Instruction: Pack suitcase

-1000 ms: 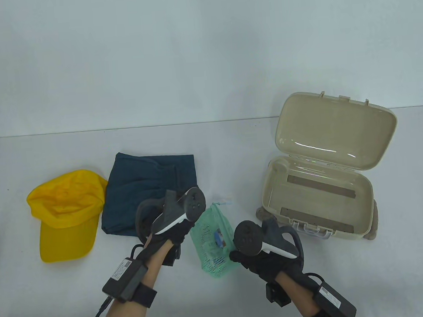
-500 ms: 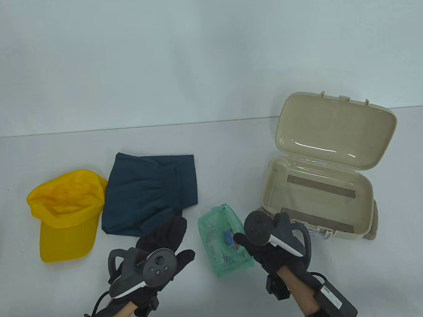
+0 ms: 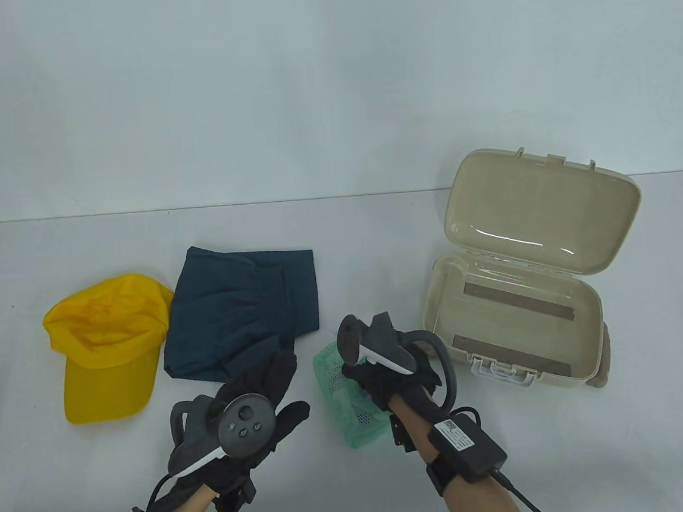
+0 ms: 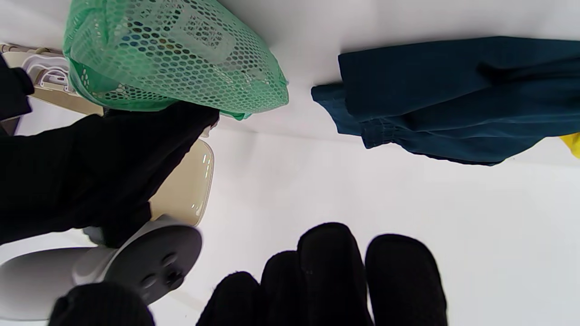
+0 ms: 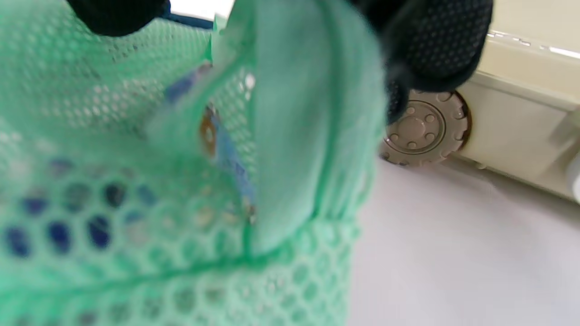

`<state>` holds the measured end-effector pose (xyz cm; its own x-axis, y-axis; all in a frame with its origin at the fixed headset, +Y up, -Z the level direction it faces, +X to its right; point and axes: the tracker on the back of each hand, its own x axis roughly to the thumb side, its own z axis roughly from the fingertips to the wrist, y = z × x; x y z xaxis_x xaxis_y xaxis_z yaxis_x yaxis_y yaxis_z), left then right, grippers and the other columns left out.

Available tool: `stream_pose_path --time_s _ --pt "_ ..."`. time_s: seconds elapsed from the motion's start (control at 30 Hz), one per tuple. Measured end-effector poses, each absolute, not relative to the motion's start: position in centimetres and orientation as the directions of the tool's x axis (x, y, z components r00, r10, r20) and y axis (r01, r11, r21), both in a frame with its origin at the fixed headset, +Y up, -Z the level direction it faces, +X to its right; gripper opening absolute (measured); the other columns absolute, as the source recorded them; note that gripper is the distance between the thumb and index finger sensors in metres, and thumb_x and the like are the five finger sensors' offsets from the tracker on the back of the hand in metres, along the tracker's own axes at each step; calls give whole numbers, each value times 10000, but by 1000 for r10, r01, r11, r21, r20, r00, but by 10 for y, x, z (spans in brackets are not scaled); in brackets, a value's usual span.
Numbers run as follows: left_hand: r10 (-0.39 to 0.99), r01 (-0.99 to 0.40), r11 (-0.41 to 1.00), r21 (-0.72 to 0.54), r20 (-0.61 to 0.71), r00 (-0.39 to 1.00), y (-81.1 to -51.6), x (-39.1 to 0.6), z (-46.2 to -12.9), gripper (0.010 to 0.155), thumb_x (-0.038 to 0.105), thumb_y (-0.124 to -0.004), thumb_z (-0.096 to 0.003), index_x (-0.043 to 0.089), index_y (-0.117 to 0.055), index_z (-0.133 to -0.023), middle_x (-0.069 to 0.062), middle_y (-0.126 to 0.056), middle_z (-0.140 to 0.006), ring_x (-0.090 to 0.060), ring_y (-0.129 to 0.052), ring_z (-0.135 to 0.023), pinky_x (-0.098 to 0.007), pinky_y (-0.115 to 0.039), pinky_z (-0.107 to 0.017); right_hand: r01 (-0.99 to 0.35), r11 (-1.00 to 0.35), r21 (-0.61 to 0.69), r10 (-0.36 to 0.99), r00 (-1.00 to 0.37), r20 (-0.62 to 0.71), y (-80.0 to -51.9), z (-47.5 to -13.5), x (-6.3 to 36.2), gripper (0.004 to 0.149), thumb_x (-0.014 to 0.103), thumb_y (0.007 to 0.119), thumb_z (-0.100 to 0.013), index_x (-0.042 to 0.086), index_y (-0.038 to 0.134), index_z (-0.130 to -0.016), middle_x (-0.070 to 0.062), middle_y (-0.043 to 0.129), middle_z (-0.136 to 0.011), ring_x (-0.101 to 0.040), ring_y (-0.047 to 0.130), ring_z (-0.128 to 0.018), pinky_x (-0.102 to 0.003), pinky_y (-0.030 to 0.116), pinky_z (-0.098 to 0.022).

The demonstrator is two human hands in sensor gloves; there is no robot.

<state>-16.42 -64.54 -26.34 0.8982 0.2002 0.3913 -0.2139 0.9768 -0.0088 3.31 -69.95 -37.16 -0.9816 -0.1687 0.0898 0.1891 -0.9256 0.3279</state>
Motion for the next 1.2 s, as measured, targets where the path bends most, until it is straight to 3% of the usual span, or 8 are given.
stream_pose_path --time_s 0.17,0.37,0.53,0.83,0.93,1.0,1.1,1.2 --pt "196 -204 979 -22 397 897 -646 -162 -263 771 575 -624 -496 206 -427 -1144 -130 -524 -1175 -350 -753 -998 -544 -700 -687 208 -914 349 -196 -978 71 -713 -373 24 791 651 629 -489 74 700 -1025 -150 899 -917 -338 966 -683 -492 836 -468" --pt "191 -199 980 -22 400 896 -647 -162 -263 768 573 -626 -496 209 -430 -1143 -130 -525 -1175 -352 -756 -996 -544 -701 -686 278 -922 270 -266 -961 80 -722 -371 16 641 574 709 -503 178 702 -1006 -91 887 -918 -295 959 -694 -468 832 -495" --pt "194 -201 979 -24 400 896 -648 -162 -264 766 573 -626 -496 213 -428 -1143 -131 -522 -1175 -351 -755 -996 -544 -701 -686 252 -952 175 -245 -968 58 -728 -368 13 488 514 722 -519 224 796 -905 -48 937 -833 -242 985 -646 -439 845 -487" --pt "187 -192 981 -28 402 896 -648 -162 -264 762 572 -627 -497 216 -432 -1142 -131 -519 -1177 -352 -755 -996 -545 -701 -685 130 -958 254 -132 -991 11 -719 -375 21 415 481 734 -529 233 846 -842 -30 955 -798 -238 989 -631 -428 853 -467" --pt "187 -191 981 -31 402 896 -649 -162 -264 763 572 -628 -497 216 -433 -1142 -133 -518 -1177 -353 -756 -995 -543 -704 -683 71 -960 270 -76 -997 -7 -719 -376 24 435 492 693 -548 224 834 -860 -38 949 -809 -246 987 -632 -417 858 -452" --pt "189 -191 981 -33 403 896 -649 -161 -264 764 572 -627 -497 213 -436 -1143 -134 -516 -1177 -353 -755 -996 -542 -703 -684 59 -965 255 -60 -998 3 -717 -373 24 559 555 634 -545 186 774 -941 -74 906 -872 -272 959 -677 -431 838 -480" --pt "186 -188 982 -36 404 895 -650 -161 -264 762 571 -628 -497 214 -437 -1143 -133 -517 -1177 -356 -756 -994 -543 -702 -685 89 -976 198 -83 -996 39 -716 -368 18 631 612 640 -513 188 740 -969 -83 863 -919 -294 921 -733 -450 816 -516" --pt "186 -185 982 -41 407 895 -650 -160 -263 761 571 -628 -497 216 -436 -1141 -137 -514 -1178 -356 -755 -995 -541 -704 -682 113 -959 260 -100 -993 62 -723 -368 12 630 621 663 -494 205 754 -958 -88 852 -938 -319 900 -768 -496 796 -541"
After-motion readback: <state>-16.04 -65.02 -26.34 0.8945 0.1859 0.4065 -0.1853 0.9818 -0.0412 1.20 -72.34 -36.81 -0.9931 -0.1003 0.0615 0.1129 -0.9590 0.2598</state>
